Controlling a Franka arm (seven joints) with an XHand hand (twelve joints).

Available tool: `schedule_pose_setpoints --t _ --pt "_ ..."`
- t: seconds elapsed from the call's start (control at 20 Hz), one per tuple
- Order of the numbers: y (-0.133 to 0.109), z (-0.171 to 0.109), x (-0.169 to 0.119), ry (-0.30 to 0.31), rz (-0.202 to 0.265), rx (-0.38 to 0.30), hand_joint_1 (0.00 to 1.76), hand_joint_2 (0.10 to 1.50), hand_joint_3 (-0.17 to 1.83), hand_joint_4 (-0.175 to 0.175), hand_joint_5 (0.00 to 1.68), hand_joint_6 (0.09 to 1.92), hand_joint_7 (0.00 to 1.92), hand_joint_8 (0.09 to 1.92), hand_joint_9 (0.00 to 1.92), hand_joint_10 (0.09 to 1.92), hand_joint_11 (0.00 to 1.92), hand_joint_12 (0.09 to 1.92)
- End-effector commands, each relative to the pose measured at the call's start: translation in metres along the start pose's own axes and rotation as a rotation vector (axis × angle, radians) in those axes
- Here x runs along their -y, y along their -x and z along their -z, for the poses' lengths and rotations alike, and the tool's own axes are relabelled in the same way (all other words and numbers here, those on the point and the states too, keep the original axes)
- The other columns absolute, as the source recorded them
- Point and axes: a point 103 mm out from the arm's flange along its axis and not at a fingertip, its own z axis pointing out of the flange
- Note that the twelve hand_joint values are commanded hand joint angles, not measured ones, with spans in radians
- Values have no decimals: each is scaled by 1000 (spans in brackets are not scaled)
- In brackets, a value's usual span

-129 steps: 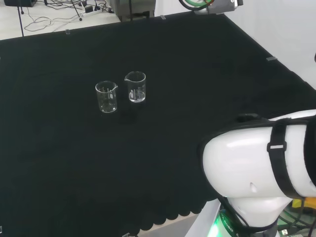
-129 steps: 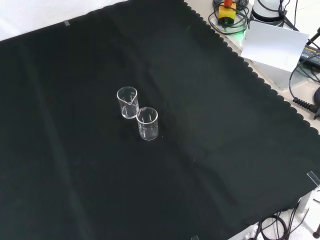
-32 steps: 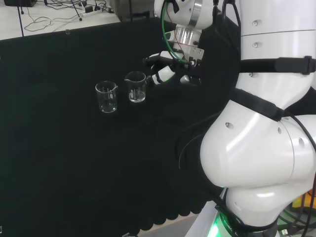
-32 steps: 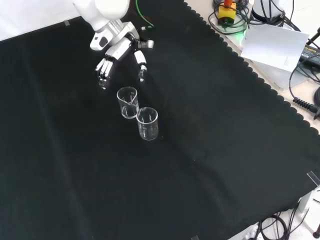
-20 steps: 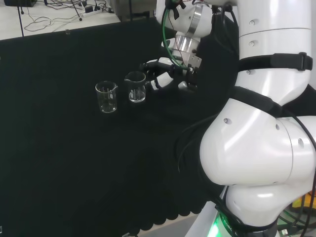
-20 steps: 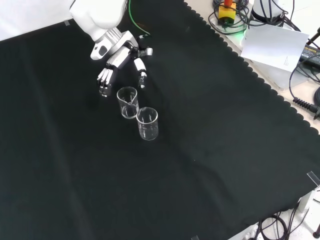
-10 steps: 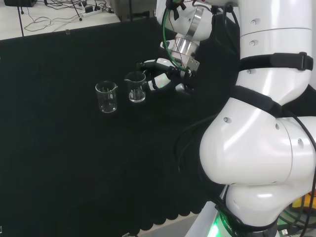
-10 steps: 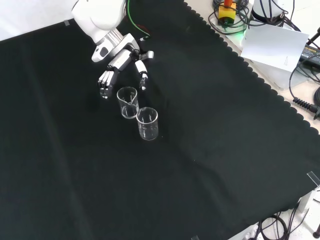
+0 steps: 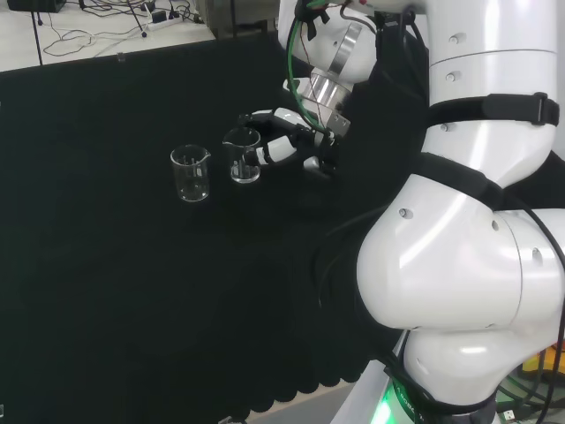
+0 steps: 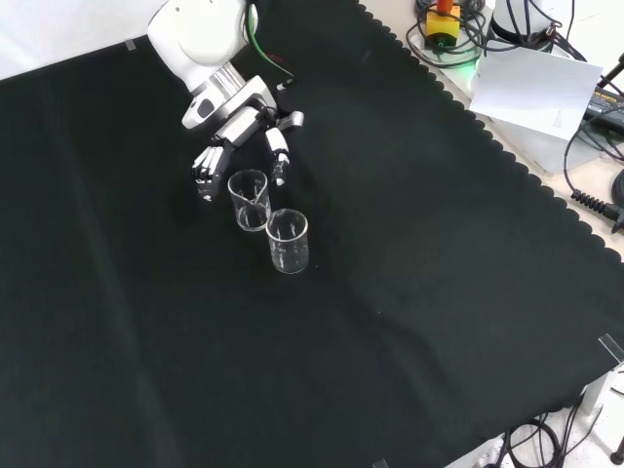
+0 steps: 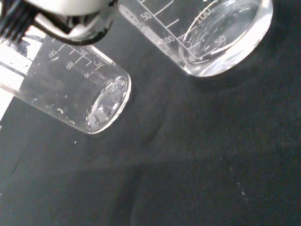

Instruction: Pick up the beaker on the right.

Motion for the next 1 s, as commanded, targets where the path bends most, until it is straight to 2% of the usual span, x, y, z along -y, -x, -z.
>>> schedule_pose_setpoints --t 0.05,0.25,0.5,1.0 --pt "10 2 5 25 -7 -53 861 534 545 -44 424 87 240 631 370 623 0 1375" --pt "9 -1 3 35 -3 -73 867 535 547 -45 430 87 243 631 372 621 0 1377" --pt "6 -3 2 40 15 -66 870 535 550 -44 439 87 244 631 371 617 0 1377" --pt "6 -7 0 56 17 -76 878 534 556 -43 449 87 241 628 361 607 0 1370"
